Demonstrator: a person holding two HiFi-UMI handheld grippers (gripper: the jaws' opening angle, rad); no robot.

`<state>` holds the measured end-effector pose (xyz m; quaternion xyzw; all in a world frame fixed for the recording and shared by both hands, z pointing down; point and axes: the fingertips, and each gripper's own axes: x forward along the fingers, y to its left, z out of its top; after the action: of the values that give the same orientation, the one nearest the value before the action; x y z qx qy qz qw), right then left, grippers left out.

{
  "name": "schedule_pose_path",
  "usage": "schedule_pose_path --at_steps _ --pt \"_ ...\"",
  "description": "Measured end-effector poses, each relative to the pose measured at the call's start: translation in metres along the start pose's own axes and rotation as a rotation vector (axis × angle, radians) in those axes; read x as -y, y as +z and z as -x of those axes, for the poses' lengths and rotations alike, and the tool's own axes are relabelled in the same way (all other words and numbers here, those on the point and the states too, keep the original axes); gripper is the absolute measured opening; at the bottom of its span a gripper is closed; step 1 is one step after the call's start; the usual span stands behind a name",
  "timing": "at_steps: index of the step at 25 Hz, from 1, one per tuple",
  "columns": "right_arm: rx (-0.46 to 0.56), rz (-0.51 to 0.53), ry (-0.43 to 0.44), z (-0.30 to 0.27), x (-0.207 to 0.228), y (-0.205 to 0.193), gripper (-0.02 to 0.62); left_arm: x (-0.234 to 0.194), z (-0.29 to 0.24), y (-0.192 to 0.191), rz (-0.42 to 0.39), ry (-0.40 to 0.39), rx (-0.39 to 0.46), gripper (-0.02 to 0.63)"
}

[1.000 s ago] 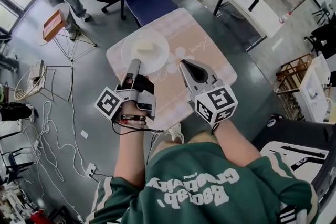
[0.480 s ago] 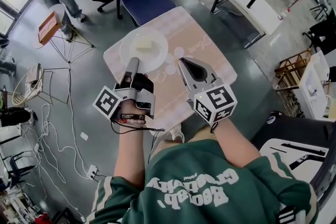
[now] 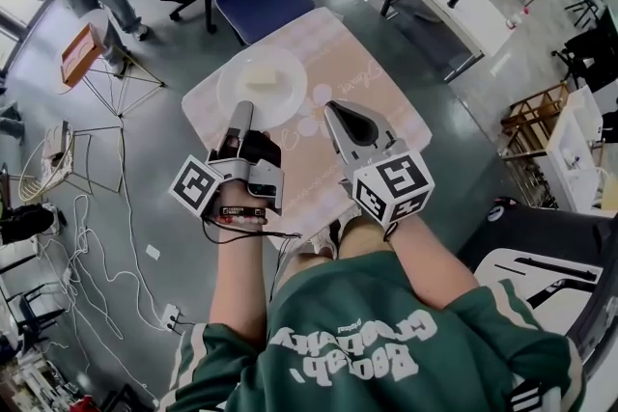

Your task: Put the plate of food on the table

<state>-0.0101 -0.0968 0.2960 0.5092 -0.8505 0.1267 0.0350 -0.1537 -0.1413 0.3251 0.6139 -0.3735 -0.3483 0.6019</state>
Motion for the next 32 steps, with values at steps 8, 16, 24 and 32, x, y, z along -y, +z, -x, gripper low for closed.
schedule_pose_path --at_steps 8,16,24,32 --pt "0.0 0.003 0.024 -0.014 0.011 0.001 0.015 -0.007 -0.011 -0.003 0.036 -0.011 0.007 0.034" --pt "0.003 0.024 0.1 -0.046 0.02 0.003 0.015 -0.022 -0.028 0.011 0.015 0.015 0.054 0.032" --pt "-0.02 0.016 0.17 -0.074 0.042 -0.001 0.015 -0.044 -0.055 0.014 0.012 0.052 0.079 0.029" --pt "-0.066 -0.013 0.194 -0.103 0.071 -0.02 0.015 -0.071 -0.082 0.014 0.007 0.091 0.082 0.028"
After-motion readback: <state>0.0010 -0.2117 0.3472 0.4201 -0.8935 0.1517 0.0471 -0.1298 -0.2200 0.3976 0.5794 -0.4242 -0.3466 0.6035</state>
